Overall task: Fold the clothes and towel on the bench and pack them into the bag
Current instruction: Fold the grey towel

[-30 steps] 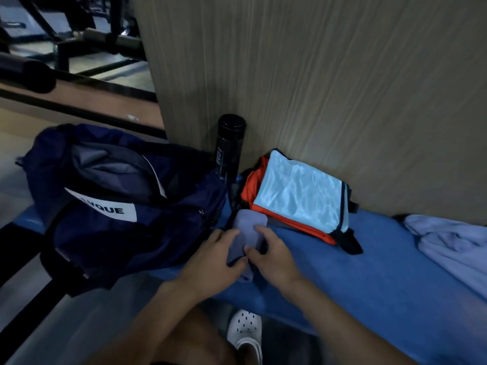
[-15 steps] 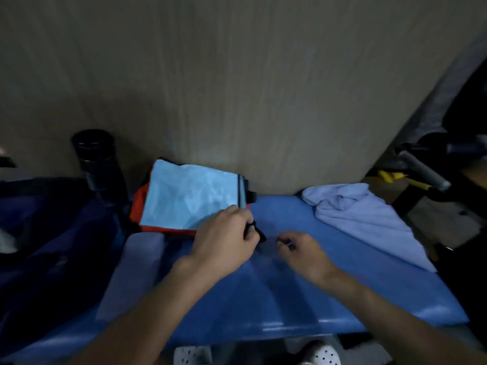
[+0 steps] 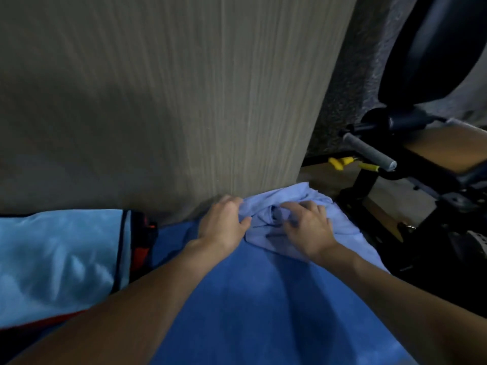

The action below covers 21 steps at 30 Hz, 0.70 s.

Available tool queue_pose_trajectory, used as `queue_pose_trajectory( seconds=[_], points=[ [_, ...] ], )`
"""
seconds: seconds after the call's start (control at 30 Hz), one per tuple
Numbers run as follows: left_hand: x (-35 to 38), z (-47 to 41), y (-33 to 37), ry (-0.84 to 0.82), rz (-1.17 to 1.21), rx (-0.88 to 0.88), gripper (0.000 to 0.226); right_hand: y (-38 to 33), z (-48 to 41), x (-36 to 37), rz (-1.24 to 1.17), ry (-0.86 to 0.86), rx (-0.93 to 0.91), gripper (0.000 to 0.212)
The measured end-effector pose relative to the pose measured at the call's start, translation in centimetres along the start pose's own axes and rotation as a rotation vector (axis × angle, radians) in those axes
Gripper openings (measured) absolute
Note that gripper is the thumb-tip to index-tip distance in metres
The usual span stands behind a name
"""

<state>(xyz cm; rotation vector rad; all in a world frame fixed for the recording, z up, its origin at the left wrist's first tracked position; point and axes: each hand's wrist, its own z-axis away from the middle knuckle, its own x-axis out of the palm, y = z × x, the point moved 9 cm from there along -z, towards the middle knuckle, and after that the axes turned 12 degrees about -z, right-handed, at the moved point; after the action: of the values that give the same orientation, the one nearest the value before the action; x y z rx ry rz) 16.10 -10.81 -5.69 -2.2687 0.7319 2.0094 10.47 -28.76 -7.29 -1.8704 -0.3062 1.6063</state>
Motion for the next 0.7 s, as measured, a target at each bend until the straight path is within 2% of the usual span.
queue_pose_trajectory(
  seconds=[0.1, 0.2, 0.27, 0.37, 0.43, 0.5, 0.57, 0.7],
  points=[
    [0.8, -2.0, 0.4, -0.024, -0.097, 0.021, 0.019, -0.6, -1.0, 0.4, 0.033, -0.046, -0.05, 0.03],
    [1.4, -2.9, 0.0, -0.055, -0.07, -0.046, 0.007, -0.8, -1.1, 0.9, 0.095, -0.068, -0.084, 0.028],
    [1.1, -2.8, -0.1, -0.025, -0.025, -0.059, 0.014, -0.9, -1.3, 1.1, 0.092, -0.075, -0.075, 0.03],
    [0.0, -2.4, 0.5, 0.033, 0.03, -0.035, 0.019, -2.0, -1.5, 0.3, 0.053, -0.002, -0.096, 0.016],
    [-1.1, -2.2, 1.0, 0.078, 0.035, -0.005, 0.018, -3.3, -1.6, -1.2, -0.086, 0.081, -0.165, 0.017],
    [-3.1, -1.4, 1.7, 0.127, 0.106, 0.038, 0.009, -5.0, -0.8, -4.5, -0.37, 0.156, -0.253, 0.022],
    [-3.1, -0.7, 2.5, 0.079, 0.247, 0.079, 0.009, -5.9, -0.8, -6.4, -0.601, 0.174, -0.34, 0.031],
    [-3.6, 1.5, 5.2, -0.008, 0.615, 0.092, 0.009, -8.7, -0.3, -10.2, -0.667, 0.176, -0.479, 0.024]
  ],
)
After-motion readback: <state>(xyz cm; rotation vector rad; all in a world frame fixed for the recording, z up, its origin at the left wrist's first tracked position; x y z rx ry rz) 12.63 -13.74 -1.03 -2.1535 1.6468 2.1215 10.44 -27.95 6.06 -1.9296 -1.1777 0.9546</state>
